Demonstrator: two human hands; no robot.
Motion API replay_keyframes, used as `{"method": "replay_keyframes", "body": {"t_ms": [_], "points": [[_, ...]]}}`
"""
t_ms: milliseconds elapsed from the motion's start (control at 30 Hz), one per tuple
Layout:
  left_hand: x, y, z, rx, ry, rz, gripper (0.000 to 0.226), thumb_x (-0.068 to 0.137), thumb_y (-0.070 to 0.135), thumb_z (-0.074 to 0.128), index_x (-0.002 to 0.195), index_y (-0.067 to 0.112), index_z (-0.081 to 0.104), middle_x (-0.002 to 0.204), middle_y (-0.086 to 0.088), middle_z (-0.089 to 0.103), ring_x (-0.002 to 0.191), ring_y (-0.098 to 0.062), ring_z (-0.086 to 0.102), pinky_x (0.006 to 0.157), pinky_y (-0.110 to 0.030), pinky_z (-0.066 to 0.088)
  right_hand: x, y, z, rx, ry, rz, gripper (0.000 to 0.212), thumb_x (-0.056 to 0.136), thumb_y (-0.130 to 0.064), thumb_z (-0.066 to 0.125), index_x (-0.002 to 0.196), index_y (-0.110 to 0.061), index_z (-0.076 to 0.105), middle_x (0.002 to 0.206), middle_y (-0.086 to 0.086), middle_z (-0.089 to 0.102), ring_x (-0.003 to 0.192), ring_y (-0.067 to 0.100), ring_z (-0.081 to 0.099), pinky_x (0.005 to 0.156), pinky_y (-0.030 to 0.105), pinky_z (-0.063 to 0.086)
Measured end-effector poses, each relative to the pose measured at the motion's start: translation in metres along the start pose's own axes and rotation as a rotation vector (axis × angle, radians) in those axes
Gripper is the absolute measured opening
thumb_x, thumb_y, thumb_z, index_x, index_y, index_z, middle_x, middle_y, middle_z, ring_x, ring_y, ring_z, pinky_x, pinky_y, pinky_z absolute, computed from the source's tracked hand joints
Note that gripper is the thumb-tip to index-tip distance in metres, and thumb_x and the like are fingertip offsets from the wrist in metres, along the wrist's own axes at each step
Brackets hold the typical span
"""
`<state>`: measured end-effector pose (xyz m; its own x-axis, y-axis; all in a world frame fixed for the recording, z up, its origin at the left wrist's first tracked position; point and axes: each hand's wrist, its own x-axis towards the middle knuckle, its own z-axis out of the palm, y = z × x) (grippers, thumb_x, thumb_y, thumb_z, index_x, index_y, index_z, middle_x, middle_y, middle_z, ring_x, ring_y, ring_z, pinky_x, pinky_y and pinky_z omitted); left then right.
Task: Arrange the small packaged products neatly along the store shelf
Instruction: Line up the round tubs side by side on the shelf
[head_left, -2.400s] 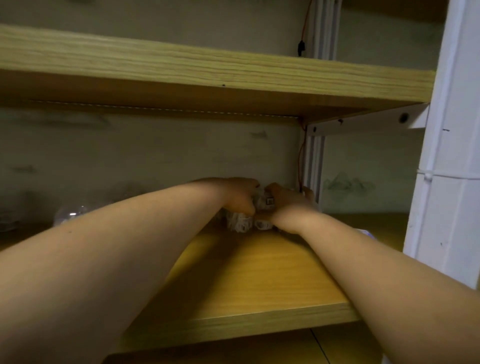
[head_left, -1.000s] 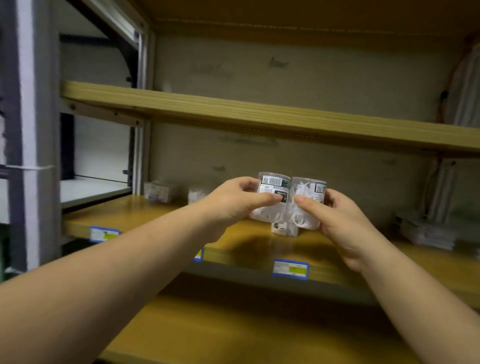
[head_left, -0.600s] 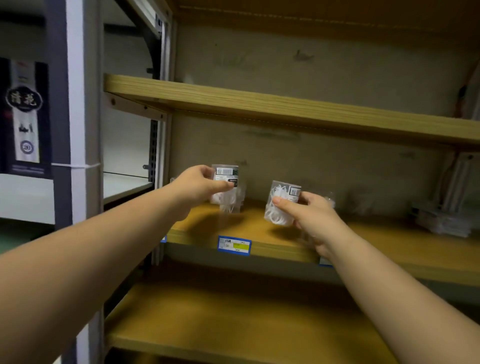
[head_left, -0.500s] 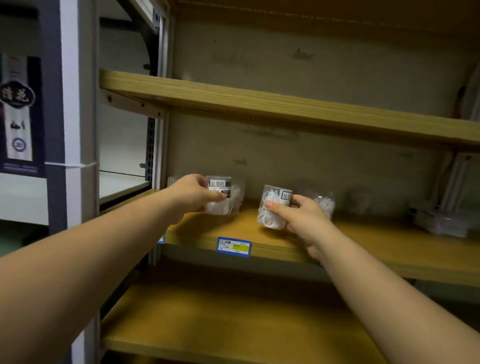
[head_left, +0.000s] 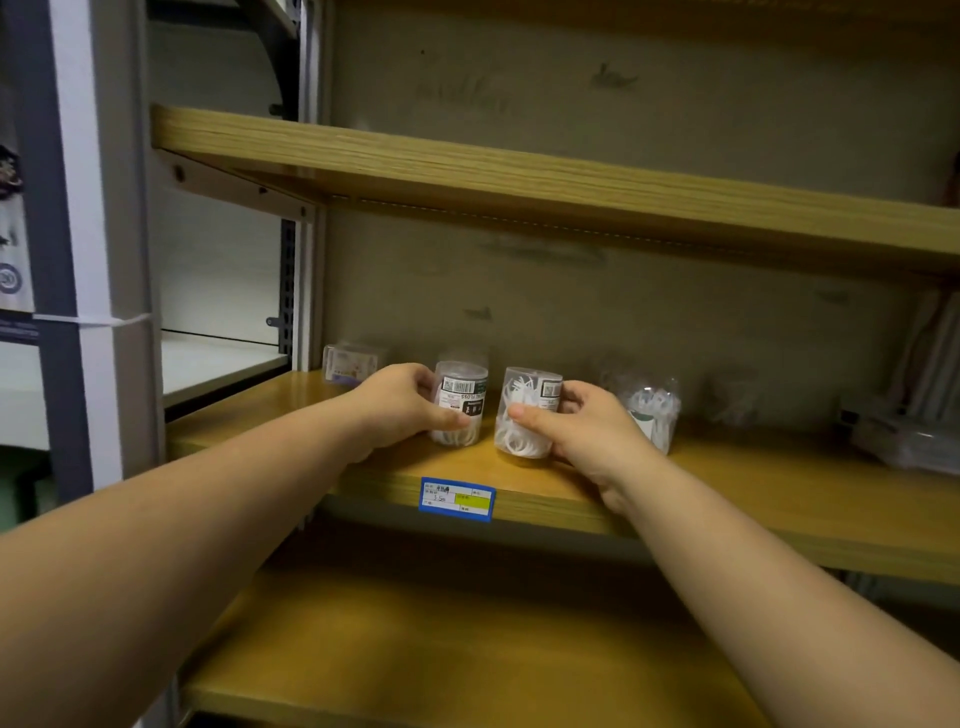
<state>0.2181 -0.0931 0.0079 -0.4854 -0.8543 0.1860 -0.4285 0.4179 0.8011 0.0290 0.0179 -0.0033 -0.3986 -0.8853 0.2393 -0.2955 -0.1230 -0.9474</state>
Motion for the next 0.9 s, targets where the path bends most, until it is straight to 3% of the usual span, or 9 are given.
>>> {"method": "replay_keyframes", "body": {"t_ms": [133,200,300,400,467,567,733,900], "points": [[-0.005,0.001,-0.001,0.027,-0.038,0.0,0.075,0.07,0.036,0.088,0.133,0.02,0.052,0.113,0.008,0.066,0.1,-0.009,0.062,0.076,-0.023,0.048,-0.003,-0.003,0.002,0.007,-0.022,-0.026,0.042,0.079,-0.018,0.087,0.117,-0.017,0.067,0.108,0.001,0.079,0.098,0.016,0.077,0.095,0.043,0.06],[-0.011,0.0,-0.004,0.063,-0.007,0.015,0.085,0.071,0.038,0.088,0.142,0.022,0.043,0.124,0.006,0.059,0.108,-0.014,0.06,0.086,-0.029,0.049,-0.005,-0.005,0.005,-0.014,-0.04,-0.042,0.044,0.079,-0.021,0.087,0.118,-0.017,0.067,0.109,0.0,0.079,0.098,0.015,0.077,0.095,0.043,0.06],[-0.025,0.0,-0.007,0.091,0.189,0.173,0.067,0.082,0.025,0.074,0.141,0.026,0.043,0.135,-0.002,0.045,0.119,-0.02,0.051,0.1,-0.036,0.047,-0.011,-0.009,0.013,-0.041,-0.053,-0.069,0.048,0.076,-0.025,0.09,0.115,-0.02,0.064,0.109,0.001,0.078,0.099,0.017,0.076,0.094,0.042,0.061],[-0.042,0.004,-0.008,-0.16,0.161,0.307,0.034,0.095,0.02,0.064,0.127,0.02,0.056,0.122,-0.012,0.059,0.1,-0.012,0.059,0.083,-0.026,0.054,-0.019,-0.012,0.028,-0.133,-0.062,-0.107,0.055,0.069,-0.033,0.093,0.112,-0.023,0.059,0.11,0.0,0.075,0.1,0.018,0.074,0.091,0.043,0.061],[-0.049,0.004,-0.007,-0.198,0.061,0.303,0.038,0.093,0.038,0.066,0.125,0.019,0.059,0.114,-0.007,0.065,0.092,-0.011,0.065,0.07,-0.021,0.057,-0.025,-0.013,0.039,-0.208,-0.073,-0.142,0.054,0.069,-0.038,0.092,0.109,-0.026,0.057,0.107,-0.002,0.073,0.1,0.017,0.072,0.089,0.043,0.061],[-0.053,-0.003,-0.007,-0.118,0.076,0.284,0.055,0.082,0.057,0.07,0.126,0.026,0.057,0.109,0.005,0.066,0.096,-0.011,0.067,0.073,-0.024,0.058,-0.034,-0.017,0.052,-0.297,-0.073,-0.179,0.05,0.075,-0.04,0.087,0.11,-0.026,0.055,0.105,-0.006,0.069,0.096,0.012,0.068,0.081,0.035,0.061],[-0.052,-0.012,-0.009,-0.115,0.095,0.263,0.054,0.08,0.052,0.076,0.124,0.027,0.056,0.106,0.005,0.069,0.095,-0.012,0.069,0.073,-0.024,0.055,-0.036,-0.02,0.063,-0.322,-0.048,-0.169,0.052,0.078,-0.034,0.085,0.118,-0.022,0.055,0.108,-0.006,0.068,0.097,0.011,0.068,0.084,0.04,0.062],[-0.052,-0.01,-0.005,-0.095,0.123,0.27,0.05,0.082,0.047,0.076,0.122,0.024,0.057,0.105,0.006,0.068,0.094,-0.01,0.068,0.071,-0.021,0.054,-0.035,-0.019,0.065,-0.371,-0.015,-0.162,0.055,0.077,-0.04,0.085,0.12,-0.024,0.054,0.106,-0.009,0.068,0.096,0.01,0.067,0.084,0.039,0.061]]}}
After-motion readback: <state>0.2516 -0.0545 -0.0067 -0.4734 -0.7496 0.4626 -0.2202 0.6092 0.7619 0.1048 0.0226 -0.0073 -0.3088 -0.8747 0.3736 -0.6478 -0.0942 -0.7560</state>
